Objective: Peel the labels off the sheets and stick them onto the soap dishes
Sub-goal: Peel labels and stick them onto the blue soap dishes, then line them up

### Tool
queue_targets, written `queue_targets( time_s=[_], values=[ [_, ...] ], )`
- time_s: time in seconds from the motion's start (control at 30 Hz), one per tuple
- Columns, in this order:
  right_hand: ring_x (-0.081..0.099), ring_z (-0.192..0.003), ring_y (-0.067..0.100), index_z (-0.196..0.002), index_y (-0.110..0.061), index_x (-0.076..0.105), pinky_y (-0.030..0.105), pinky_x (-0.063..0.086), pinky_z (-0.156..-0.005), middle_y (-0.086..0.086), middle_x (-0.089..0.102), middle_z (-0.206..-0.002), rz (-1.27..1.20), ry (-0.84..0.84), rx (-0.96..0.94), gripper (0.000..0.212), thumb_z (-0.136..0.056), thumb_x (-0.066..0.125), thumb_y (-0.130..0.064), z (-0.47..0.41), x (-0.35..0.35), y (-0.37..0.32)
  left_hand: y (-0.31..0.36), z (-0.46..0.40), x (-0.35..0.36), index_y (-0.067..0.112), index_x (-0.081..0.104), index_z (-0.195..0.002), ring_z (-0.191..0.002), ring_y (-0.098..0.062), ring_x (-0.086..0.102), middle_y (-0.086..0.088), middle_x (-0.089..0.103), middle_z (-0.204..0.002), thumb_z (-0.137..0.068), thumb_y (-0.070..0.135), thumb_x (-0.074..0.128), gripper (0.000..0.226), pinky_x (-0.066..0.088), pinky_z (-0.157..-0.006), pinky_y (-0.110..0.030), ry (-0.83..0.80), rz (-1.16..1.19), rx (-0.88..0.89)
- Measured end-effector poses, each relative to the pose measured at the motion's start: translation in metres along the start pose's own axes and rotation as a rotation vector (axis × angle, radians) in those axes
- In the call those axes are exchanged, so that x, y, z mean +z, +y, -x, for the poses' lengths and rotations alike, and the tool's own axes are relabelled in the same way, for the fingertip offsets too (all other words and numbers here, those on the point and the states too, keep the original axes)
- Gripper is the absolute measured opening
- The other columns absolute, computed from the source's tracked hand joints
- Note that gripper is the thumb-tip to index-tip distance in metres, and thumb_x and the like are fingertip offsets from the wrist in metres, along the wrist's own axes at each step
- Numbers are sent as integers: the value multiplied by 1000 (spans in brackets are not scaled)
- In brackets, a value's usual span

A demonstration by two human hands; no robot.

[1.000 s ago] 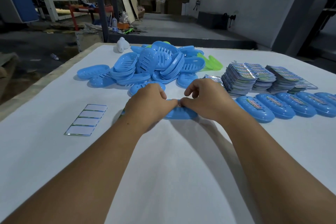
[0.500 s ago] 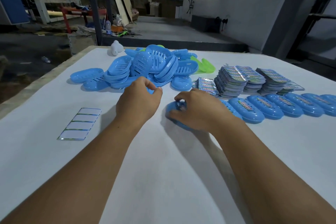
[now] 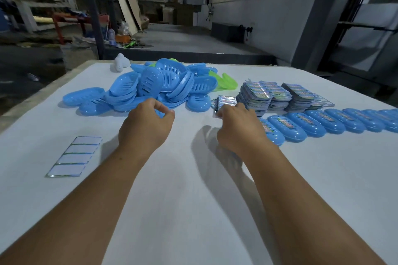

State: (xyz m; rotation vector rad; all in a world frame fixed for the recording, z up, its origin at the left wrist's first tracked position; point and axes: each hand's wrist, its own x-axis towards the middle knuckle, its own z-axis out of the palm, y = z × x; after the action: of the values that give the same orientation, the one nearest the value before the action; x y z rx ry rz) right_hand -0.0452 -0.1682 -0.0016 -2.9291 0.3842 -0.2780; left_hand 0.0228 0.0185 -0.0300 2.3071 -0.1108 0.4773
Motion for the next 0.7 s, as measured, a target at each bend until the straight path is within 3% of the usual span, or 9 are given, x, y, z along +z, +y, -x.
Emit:
queue_targets(
  time_s=[0.13,0.3,0.5,0.7],
  values=[
    [45,-122,41,-138,-18,54,44,44,-101,15,50,-132,-1,5,-3,49,-89,55,-12,-4,1,6,0,-1,-4,31,56,-82,-73,-14,58,9,62,-75,-88,45,62,17,39,-63,-32,-13,0,-11],
    [45,-124,38,-138,-26,56,40,42,-100,11,51,-135,-84,26,-43,53,-88,55,-10,-10,8,6,-3,-4,-15,30,58,-91,-78,-25,61,7,65,-79,-91,40,56,10,48,-69,-36,19,-44,-35],
    [51,-121,32,-128,-27,63,38,44,-100,5,59,-127,-175,70,-163,43,-88,57,-12,-14,17,-6,-19,-15,-30,31,58,-96,-83,-23,54,4,61,-92,-91,38,56,9,40,-70,-33,54,-277,-69],
    [53,-114,29,-123,-27,67,36,43,-98,1,61,-118,-221,82,-255,36,-91,57,-15,-15,25,-12,-31,-21,-27,32,56,-125,-120,-28,47,-5,51,-131,-89,47,62,40,44,-95,-43,-73,-387,-17]
  ],
)
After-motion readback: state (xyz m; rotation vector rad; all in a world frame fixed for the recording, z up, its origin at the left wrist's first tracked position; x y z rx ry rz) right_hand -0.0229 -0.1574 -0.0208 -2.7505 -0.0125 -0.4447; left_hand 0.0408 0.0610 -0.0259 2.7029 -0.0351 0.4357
